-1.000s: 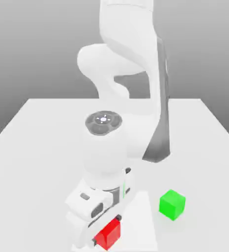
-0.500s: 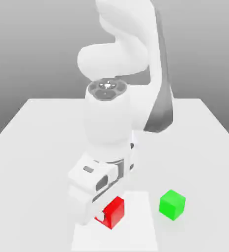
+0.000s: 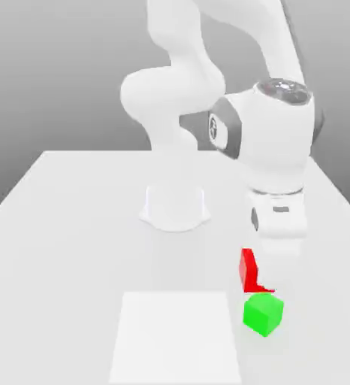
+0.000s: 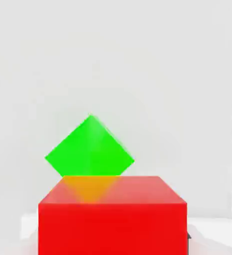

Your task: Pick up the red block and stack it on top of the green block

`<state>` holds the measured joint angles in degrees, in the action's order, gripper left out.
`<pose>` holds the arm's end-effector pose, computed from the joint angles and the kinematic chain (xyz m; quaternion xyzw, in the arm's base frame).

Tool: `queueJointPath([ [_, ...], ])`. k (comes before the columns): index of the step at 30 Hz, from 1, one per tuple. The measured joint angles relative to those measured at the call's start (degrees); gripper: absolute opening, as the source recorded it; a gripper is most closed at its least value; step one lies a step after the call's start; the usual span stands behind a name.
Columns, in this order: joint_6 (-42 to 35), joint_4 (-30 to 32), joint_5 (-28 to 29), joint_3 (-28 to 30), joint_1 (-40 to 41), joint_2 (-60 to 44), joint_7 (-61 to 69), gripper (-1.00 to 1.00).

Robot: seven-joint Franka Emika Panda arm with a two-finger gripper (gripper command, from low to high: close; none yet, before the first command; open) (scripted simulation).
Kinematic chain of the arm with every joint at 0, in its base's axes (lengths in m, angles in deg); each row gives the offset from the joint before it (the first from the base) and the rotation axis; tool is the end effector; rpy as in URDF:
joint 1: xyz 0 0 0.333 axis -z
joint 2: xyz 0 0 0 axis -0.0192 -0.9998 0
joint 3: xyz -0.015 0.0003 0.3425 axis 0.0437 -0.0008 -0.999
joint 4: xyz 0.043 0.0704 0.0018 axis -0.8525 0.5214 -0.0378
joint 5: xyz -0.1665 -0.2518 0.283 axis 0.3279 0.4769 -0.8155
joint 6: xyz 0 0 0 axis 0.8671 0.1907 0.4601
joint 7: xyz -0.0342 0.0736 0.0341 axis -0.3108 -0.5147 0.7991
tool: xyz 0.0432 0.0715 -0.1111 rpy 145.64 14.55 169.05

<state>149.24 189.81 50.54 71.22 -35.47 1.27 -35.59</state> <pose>0.3775 0.1609 0.2214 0.8931 0.4498 -0.0023 0.0000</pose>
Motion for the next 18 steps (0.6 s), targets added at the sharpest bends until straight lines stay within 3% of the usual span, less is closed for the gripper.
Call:
queueJointPath([
  [15, 10.97, -0.12, -6.81, -1.10, -0.85, -11.03, 5.81, -1.00],
  [16, 11.82, -0.04, -7.18, -1.27, -0.71, -11.90, 6.06, 1.00],
  [18, 11.82, -0.04, -7.18, -1.27, -0.71, -11.90, 6.06, 1.00],
])
